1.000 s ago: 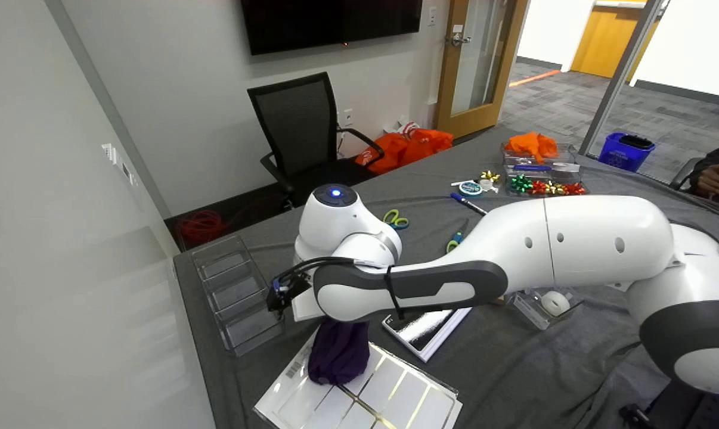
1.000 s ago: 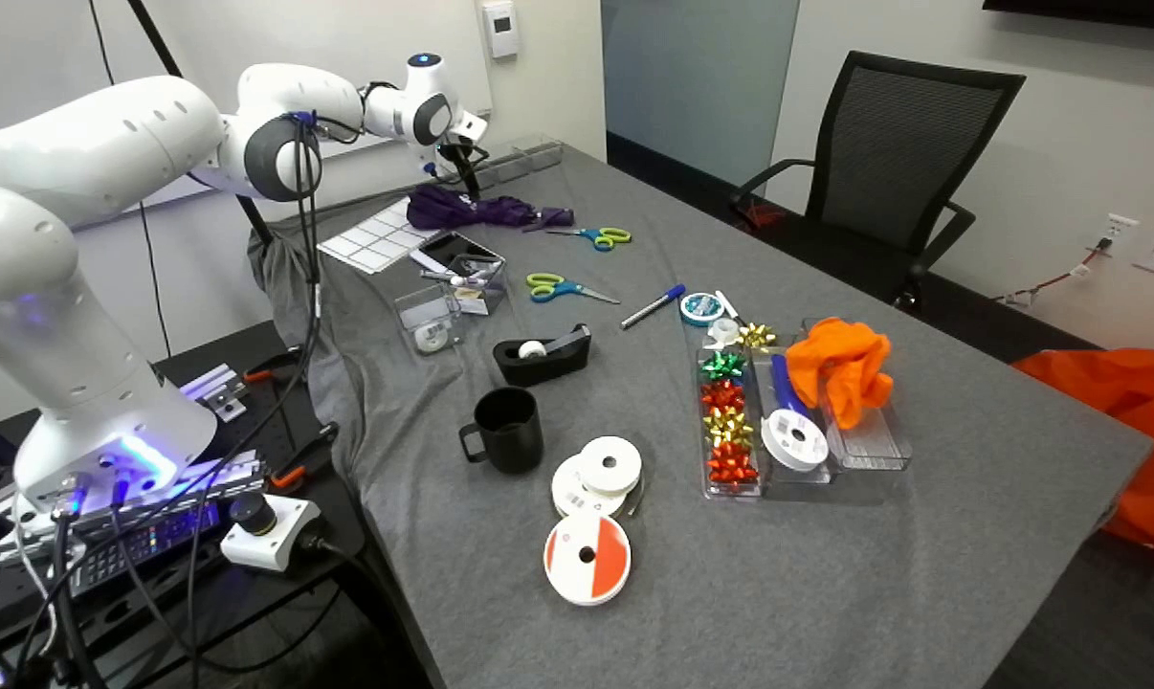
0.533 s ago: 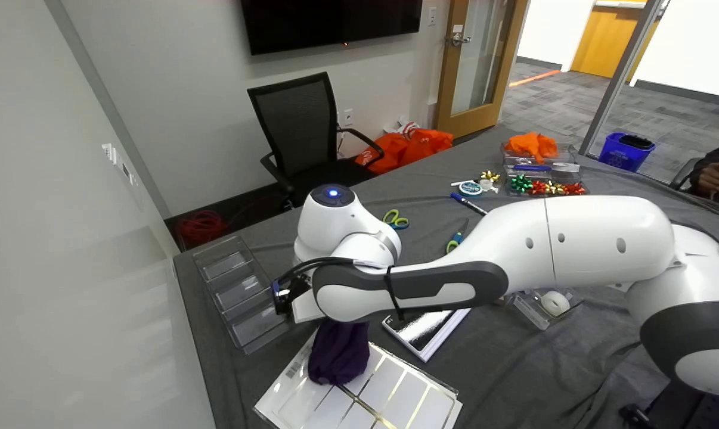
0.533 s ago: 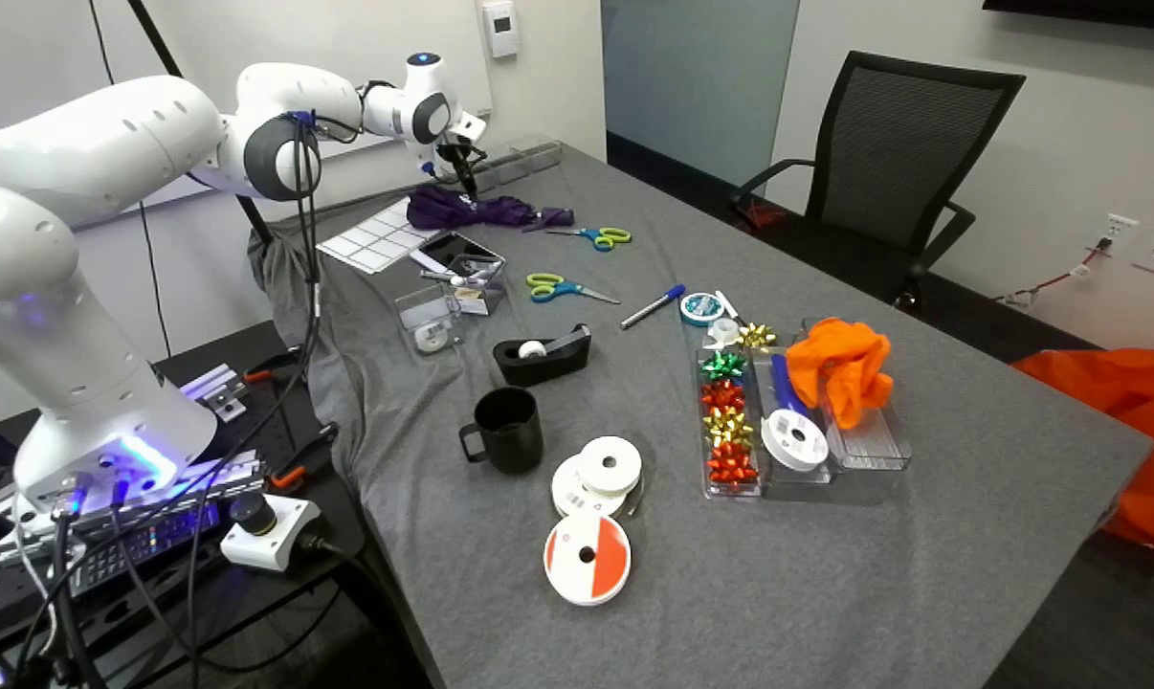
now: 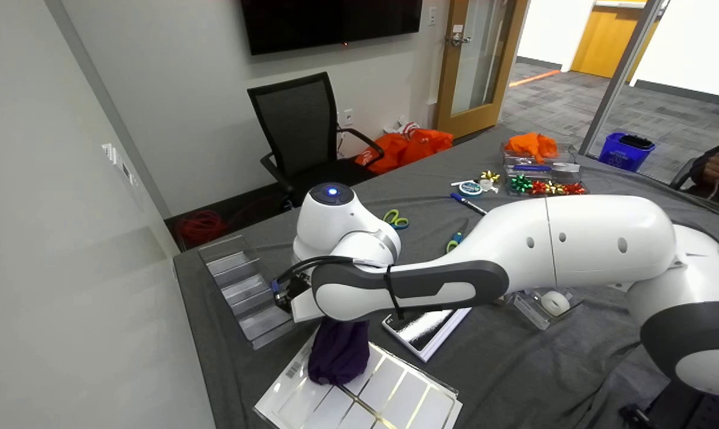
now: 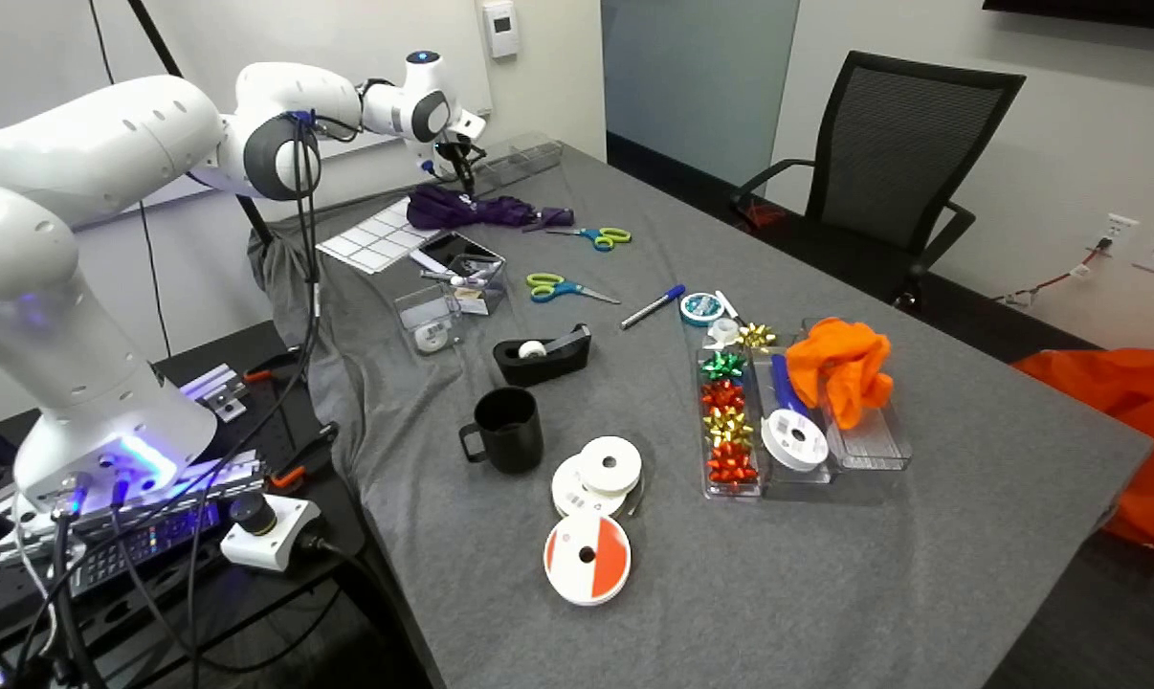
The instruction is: Move the purple umbrella forward and move the clear case to the right
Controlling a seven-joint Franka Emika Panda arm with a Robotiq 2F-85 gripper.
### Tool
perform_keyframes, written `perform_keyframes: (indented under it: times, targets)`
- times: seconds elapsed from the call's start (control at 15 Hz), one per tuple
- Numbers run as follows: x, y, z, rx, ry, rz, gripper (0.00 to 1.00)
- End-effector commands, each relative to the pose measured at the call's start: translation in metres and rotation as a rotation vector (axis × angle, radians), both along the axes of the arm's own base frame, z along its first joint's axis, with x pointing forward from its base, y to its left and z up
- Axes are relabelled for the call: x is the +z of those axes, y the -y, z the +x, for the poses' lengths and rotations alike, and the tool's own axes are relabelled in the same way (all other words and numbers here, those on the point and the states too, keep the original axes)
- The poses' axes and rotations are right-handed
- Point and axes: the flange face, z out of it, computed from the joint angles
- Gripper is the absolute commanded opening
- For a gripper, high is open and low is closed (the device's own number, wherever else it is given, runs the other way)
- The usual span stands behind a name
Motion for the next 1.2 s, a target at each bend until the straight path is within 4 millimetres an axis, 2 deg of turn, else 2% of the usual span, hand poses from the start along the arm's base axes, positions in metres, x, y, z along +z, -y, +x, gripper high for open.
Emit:
perform_keyframes:
  times: [0.0, 0.27, 0.87, 1.13]
  targets:
    - [0.014, 0.001, 0.002, -0.003, -0.010, 0.005, 0.02]
    - [0.033, 0.004, 0.007, -0.006, -0.020, 0.016, 0.02]
    - [0.117, 0.021, 0.025, -0.101, -0.012, 0.005, 0.02]
    - [0.138, 0.033, 0.026, -0.083, -0.053, -0.039, 0.02]
